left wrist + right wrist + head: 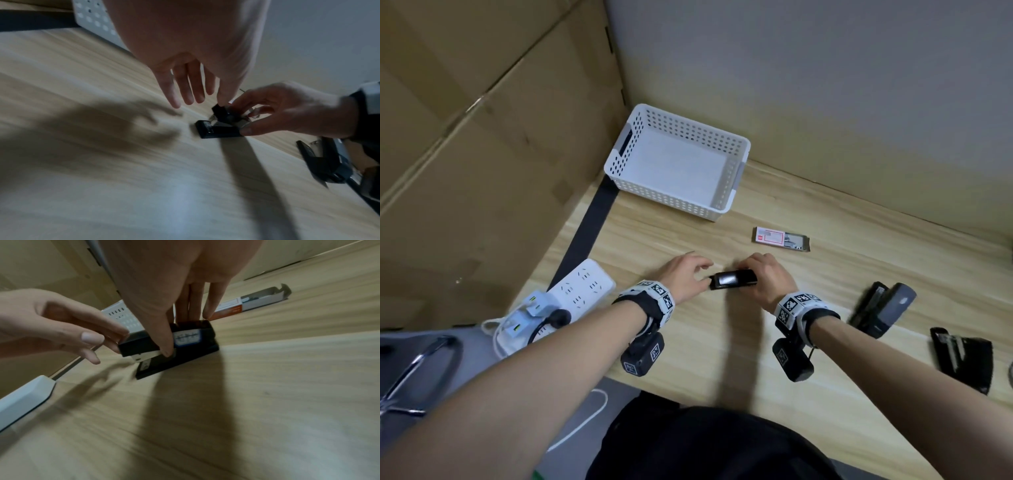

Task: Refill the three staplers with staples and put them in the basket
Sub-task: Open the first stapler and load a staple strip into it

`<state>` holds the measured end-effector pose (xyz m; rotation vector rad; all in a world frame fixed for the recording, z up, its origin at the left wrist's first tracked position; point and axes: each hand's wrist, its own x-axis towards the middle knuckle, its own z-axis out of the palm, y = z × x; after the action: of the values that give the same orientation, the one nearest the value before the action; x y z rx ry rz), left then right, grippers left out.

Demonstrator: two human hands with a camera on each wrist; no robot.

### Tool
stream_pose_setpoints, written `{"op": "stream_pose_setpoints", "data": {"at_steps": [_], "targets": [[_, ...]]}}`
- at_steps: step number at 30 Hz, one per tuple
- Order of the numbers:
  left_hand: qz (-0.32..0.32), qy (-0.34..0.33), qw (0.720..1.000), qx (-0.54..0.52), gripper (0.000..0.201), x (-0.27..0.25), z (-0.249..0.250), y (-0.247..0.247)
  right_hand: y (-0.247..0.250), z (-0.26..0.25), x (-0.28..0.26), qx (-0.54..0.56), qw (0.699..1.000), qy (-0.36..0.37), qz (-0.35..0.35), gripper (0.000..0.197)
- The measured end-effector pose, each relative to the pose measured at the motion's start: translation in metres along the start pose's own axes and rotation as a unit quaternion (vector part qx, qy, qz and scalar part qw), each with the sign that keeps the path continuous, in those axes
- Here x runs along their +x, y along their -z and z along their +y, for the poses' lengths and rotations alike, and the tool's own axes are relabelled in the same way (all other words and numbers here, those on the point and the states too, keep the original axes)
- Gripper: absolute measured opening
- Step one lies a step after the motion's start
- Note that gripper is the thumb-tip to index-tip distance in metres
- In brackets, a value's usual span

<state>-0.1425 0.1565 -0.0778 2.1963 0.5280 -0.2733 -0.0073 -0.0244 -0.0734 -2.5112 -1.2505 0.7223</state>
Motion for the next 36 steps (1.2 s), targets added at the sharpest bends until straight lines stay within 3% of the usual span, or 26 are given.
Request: {"op": "stream_pose_setpoints", "data": {"at_steps": [6,15,22,30,36], "targets": [[0.000,-0.041,0.998,0.040,0.031,0.013,0.028,-0.023,-0.004,0.030,-0.012,0.025,0.998,-0.054,-0.011,0.035],[-0.022,-0.046,0.986,0.158,0.028,0.020,0.039,-0.025,-0.021,0.043,-0.025,0.096,0.994,-0.050,0.028,0.037],[-0.033,-0.059,0.976,0.205,0.023,0.013,0.056,-0.018,-0.009,0.041,-0.030,0.104,0.994,-0.033,0.018,0.033],[0.001,-0.099,0.975,0.201,0.023,0.011,0.078,0.029,0.042,0.013,-0.024,0.072,0.996,-0.014,0.047,0.032],[0.017,-0.084,0.976,0.200,0.026,0.011,0.075,0.076,0.066,-0.022,-0.001,0.055,0.996,0.015,0.061,0.029]]}}
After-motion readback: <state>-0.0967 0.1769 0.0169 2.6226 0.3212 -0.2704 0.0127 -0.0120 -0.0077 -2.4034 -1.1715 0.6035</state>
